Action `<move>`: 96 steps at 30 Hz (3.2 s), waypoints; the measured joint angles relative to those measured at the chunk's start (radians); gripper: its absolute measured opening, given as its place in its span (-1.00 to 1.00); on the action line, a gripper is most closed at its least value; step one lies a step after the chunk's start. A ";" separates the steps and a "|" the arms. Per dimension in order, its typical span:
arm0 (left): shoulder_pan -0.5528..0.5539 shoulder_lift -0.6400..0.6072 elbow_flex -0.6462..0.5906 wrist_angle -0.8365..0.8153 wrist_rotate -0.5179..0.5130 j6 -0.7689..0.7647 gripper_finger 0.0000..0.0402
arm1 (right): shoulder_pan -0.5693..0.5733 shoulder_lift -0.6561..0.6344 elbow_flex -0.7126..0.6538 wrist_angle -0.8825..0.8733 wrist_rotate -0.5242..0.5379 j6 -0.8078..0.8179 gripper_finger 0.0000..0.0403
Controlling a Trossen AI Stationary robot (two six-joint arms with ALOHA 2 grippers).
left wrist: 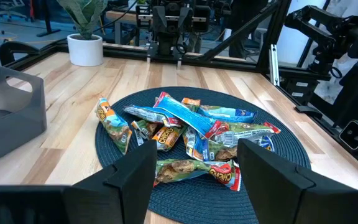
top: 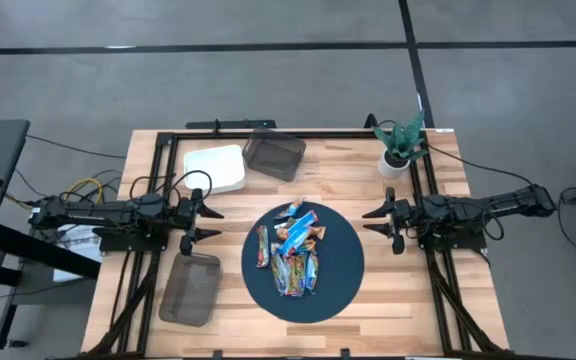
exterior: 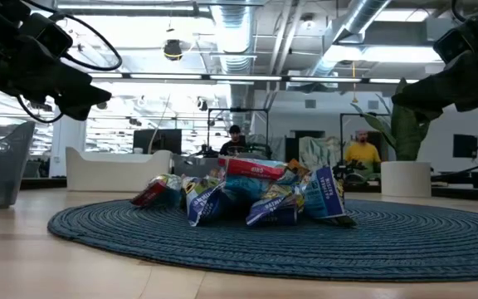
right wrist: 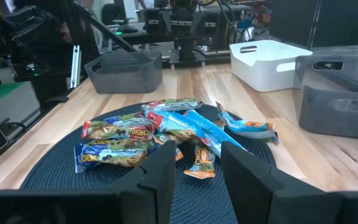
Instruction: Pick and place Granola Bars by type
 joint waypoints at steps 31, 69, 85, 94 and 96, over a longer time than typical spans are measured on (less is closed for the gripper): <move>-0.001 0.000 0.000 0.041 0.013 -0.664 0.08 | 0.000 0.000 0.000 0.000 0.000 0.000 -0.39; 0.024 1.275 0.938 -0.578 -0.004 -0.961 -0.08 | -0.004 -0.001 -0.002 0.461 0.157 0.712 -0.39; -0.030 1.446 0.938 -0.499 -0.020 -1.036 -0.08 | -0.007 0.048 0.000 0.440 0.129 0.841 -0.39; -0.030 1.528 0.939 -0.422 -0.016 -1.036 -0.08 | -0.007 0.129 0.062 0.345 0.099 0.803 -0.39; -0.030 1.540 0.940 -0.415 -0.016 -1.034 -0.08 | -0.007 0.154 0.117 0.221 0.077 0.763 -0.39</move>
